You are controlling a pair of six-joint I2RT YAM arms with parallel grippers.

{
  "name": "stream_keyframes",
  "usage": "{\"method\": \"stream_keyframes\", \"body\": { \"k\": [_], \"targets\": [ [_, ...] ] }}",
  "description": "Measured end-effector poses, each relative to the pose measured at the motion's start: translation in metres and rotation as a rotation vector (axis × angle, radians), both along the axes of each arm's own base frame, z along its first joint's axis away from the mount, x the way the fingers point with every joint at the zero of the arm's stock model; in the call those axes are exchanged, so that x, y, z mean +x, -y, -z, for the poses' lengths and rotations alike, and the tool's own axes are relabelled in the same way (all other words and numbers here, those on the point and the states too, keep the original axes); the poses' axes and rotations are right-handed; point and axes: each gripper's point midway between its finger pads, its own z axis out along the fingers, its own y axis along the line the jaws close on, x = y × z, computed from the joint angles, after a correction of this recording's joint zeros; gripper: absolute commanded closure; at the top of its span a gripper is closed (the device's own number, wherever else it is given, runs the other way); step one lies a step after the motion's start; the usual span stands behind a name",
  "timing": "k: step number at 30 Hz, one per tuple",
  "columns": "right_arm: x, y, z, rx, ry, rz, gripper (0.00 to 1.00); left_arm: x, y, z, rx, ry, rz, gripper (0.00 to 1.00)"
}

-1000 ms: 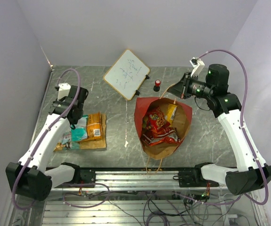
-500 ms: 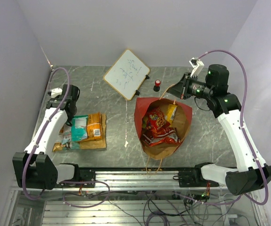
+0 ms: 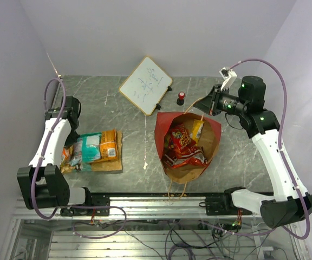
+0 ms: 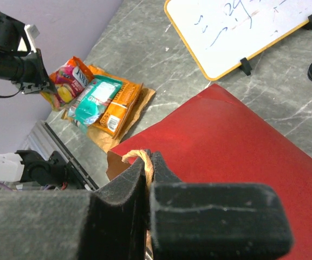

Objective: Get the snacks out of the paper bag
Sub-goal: Place the snack at the center of the board, then take out the snack from the paper bag.

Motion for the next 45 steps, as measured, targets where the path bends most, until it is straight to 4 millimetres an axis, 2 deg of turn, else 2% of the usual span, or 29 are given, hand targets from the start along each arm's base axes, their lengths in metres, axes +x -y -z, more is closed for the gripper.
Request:
{"method": "stream_keyframes", "body": {
  "k": [7, 12, 20, 21, 22, 23, 26, 28, 33, 36, 41, 45],
  "targets": [
    [0.001, 0.0, 0.001, -0.002, 0.0, 0.002, 1.0, -0.016, 0.005, 0.014, -0.061, -0.033, -0.035, 0.9],
    [0.003, -0.001, 0.004, -0.001, -0.014, -0.003, 1.0, -0.019, 0.009, 0.017, -0.08, -0.041, -0.035, 0.77],
    [0.007, -0.004, 0.012, 0.001, -0.046, -0.012, 1.0, -0.027, 0.017, 0.01, -0.123, -0.03, -0.013, 0.38],
    [0.008, -0.004, 0.013, 0.0, -0.047, -0.012, 1.0, -0.028, 0.018, 0.009, -0.128, -0.029, -0.01, 0.28],
    [0.009, -0.004, 0.013, 0.0, -0.049, -0.012, 1.0, -0.029, 0.02, 0.008, -0.138, -0.022, -0.007, 0.07],
    [0.01, -0.004, 0.014, 0.0, -0.052, -0.012, 1.0, -0.03, 0.023, 0.006, -0.152, -0.013, 0.004, 0.01],
    [0.013, -0.005, 0.012, -0.001, -0.051, -0.012, 1.0, -0.032, 0.035, -0.005, -0.215, 0.049, 0.051, 0.01],
    [0.013, -0.005, 0.011, 0.0, -0.048, -0.012, 1.0, -0.031, 0.045, -0.02, -0.259, 0.114, 0.098, 0.01],
    [0.011, -0.005, 0.008, 0.002, -0.041, -0.012, 1.0, -0.014, 0.069, -0.082, -0.348, 0.355, 0.233, 0.0],
    [0.008, -0.003, 0.008, 0.002, -0.035, -0.007, 1.0, -0.005, 0.088, -0.107, -0.423, 0.469, 0.313, 0.07],
    [0.004, -0.001, 0.004, 0.004, -0.025, 0.005, 1.0, 0.001, 0.133, -0.119, -0.601, 0.585, 0.462, 0.06],
    [0.002, 0.0, 0.007, -0.001, -0.037, 0.011, 1.0, -0.009, 0.177, -0.117, -0.737, 0.618, 0.61, 0.04]
  ]
}}
